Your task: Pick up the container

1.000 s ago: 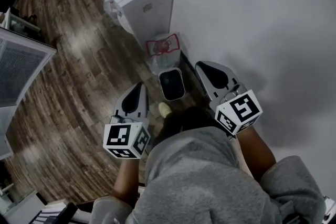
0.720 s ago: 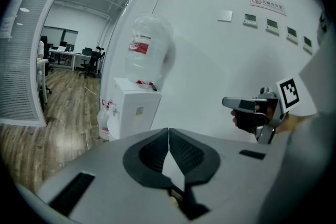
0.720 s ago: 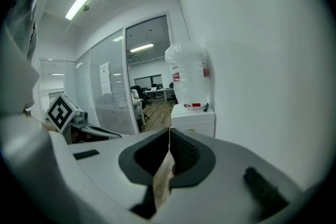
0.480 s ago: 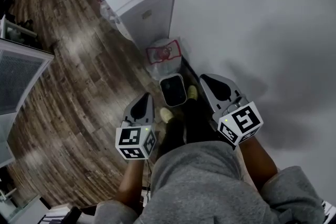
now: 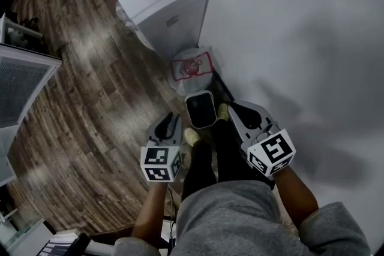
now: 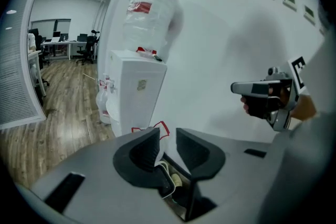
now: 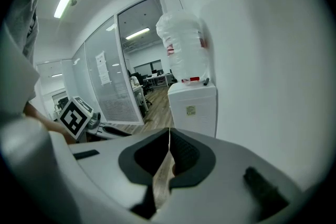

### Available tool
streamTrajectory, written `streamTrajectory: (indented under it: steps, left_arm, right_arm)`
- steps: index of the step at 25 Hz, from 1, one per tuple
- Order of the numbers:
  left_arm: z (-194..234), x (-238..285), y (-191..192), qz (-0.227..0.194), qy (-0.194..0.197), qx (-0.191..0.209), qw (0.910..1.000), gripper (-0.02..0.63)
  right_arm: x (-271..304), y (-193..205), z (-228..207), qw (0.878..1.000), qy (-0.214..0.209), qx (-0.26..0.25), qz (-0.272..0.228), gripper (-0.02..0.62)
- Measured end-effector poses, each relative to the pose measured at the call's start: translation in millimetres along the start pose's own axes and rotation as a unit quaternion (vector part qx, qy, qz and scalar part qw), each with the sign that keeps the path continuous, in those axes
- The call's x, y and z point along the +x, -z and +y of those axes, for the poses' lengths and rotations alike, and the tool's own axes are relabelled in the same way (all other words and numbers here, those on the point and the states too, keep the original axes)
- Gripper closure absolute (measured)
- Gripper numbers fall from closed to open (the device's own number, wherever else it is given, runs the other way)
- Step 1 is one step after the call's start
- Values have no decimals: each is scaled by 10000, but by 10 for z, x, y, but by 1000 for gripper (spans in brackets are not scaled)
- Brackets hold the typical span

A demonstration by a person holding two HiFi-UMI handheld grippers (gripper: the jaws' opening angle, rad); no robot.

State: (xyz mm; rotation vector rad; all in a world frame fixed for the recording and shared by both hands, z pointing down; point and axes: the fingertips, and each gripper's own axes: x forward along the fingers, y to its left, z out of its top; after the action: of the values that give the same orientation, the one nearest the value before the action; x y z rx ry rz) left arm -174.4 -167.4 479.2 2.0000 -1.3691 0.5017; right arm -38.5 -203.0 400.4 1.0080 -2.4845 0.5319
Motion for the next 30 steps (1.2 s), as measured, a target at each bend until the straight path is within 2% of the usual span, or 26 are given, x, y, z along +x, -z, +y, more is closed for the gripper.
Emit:
streamTrajectory:
  steps: [1,2,9,22,30]
  left_arm:
    - [32,70,52,99,5,-4,10000,483]
    - [64,140,107,196,1,-14,9998,465]
    - [276,643,559,662,-144,18,9977,419]
    - [632,1910,1666,1317,24,9,9913,385]
    - [880,2657,2563,1663,33,124,9860,382]
  right_arm:
    - [38,42,-25,10000,-32,10,39,571]
    - [81,87,-54,9999,-66,35,76,569]
    - [493,459,-226,9988,-292,213,335,571]
    - [1174,1753,-505,9906,-648,586,1053,571]
    - [1540,2335,-570,9886,-804,654,1088,569]
